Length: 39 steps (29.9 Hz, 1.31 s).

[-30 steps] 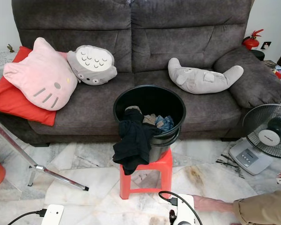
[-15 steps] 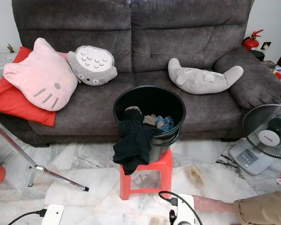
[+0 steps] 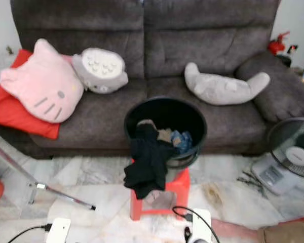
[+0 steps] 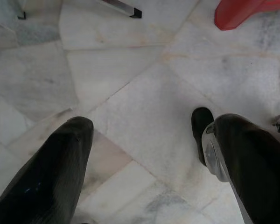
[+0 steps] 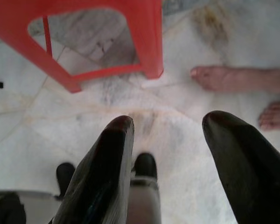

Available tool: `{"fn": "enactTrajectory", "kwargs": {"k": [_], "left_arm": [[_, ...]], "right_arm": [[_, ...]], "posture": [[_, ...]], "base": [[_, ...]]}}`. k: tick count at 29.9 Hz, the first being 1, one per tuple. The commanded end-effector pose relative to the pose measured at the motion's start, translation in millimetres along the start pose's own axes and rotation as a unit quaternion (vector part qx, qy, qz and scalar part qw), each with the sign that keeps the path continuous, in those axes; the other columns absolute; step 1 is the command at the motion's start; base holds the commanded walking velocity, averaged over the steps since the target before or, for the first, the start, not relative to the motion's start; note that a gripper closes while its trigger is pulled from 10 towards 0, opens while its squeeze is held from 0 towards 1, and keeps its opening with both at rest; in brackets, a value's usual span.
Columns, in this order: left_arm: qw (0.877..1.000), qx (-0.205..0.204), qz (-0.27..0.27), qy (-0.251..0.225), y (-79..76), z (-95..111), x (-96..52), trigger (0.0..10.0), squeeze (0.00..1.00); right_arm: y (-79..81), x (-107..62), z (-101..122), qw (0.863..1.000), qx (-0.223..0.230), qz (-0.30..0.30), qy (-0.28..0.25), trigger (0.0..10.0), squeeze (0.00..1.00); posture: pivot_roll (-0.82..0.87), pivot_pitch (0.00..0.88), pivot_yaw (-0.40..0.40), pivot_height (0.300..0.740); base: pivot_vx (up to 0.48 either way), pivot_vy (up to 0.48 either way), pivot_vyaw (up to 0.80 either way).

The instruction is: Hang hanger

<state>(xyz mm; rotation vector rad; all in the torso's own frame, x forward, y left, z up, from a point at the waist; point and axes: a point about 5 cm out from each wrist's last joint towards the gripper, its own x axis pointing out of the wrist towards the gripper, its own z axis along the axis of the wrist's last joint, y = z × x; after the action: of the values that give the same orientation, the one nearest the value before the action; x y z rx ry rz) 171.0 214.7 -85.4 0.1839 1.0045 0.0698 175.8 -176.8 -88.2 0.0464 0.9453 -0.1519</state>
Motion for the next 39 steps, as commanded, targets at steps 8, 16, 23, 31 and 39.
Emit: {"fn": "enactTrajectory", "kwargs": {"k": [8,16,23,31,39], "left_arm": [[1.0,0.01,0.0,0.014,1.8,-9.2,-1.4,10.0,0.0],[1.0,0.01,-0.002,0.015,1.5,-9.9,-1.5,10.0,0.0],[1.0,0.012,-0.003,0.015,1.4,-9.7,-1.5,10.0,0.0],[1.0,0.013,-0.002,0.014,1.5,-9.2,-1.4,10.0,0.0],[1.0,0.017,-0.001,0.014,2.5,-9.1,-1.4,10.0,0.0]], "right_arm": [[5.7,-0.6,-2.1,1.0,-0.009,0.009,0.0,10.0,0.0],[10.3,0.7,13.1,0.997,-0.063,0.014,-0.043,10.0,0.0],[13.1,-3.3,31.7,0.975,-0.174,0.019,-0.14,10.0,0.0],[18.3,-19.0,46.6,0.94,-0.218,0.059,-0.256,10.0,0.0],[26.0,-43.4,43.2,0.92,-0.209,0.134,-0.303,10.0,0.0]], "posture": [[0.01,0.0,0.026,0.74],[0.0,0.0,0.025,0.74],[-0.02,0.0,0.029,0.74],[-0.03,0.0,0.027,0.74],[-0.04,0.0,0.032,0.74]], "base": [[0.0,0.0,0.0],[0.0,0.0,0.0],[0.0,0.0,0.0],[0.0,0.0,0.0],[0.0,0.0,0.0]]}}
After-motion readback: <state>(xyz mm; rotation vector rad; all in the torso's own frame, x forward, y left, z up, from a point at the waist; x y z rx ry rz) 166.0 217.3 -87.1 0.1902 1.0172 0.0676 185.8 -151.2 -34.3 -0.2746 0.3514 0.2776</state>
